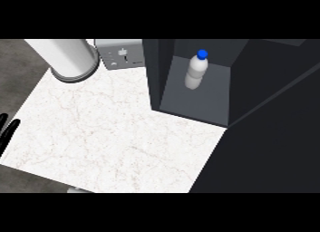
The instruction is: Pick up the bottled water, place it into the cabinet and close the cabinet
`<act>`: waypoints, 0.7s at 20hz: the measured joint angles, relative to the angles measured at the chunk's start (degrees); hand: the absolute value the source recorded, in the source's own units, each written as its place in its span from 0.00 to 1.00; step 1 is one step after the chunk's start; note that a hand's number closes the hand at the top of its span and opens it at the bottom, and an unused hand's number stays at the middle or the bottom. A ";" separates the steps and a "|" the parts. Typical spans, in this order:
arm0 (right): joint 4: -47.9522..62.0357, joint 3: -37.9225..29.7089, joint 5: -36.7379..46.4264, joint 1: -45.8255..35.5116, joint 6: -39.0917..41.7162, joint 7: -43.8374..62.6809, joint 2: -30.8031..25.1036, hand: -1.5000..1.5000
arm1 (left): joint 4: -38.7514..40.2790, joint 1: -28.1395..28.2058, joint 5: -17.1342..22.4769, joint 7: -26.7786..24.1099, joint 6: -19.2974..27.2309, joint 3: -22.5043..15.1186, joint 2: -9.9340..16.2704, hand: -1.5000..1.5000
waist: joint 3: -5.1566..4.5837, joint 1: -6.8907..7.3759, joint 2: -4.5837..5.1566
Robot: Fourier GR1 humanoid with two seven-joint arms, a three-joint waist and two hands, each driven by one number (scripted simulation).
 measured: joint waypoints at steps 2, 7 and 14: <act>0.09 0.01 -0.19 0.10 0.01 0.14 0.30 1.00 | 0.05 -0.04 0.18 0.00 -0.20 0.16 0.07 0.00 | -0.01 0.24 0.27; 0.82 -0.08 -1.78 0.32 0.24 -0.07 0.98 1.00 | 0.04 -0.70 0.43 0.04 -0.94 0.44 0.36 0.00 | 0.01 1.67 1.38; 2.08 -0.43 -5.00 0.46 0.18 0.48 2.30 1.00 | 0.36 -1.57 0.77 0.19 -1.82 0.99 0.88 0.00 | 0.28 2.81 2.47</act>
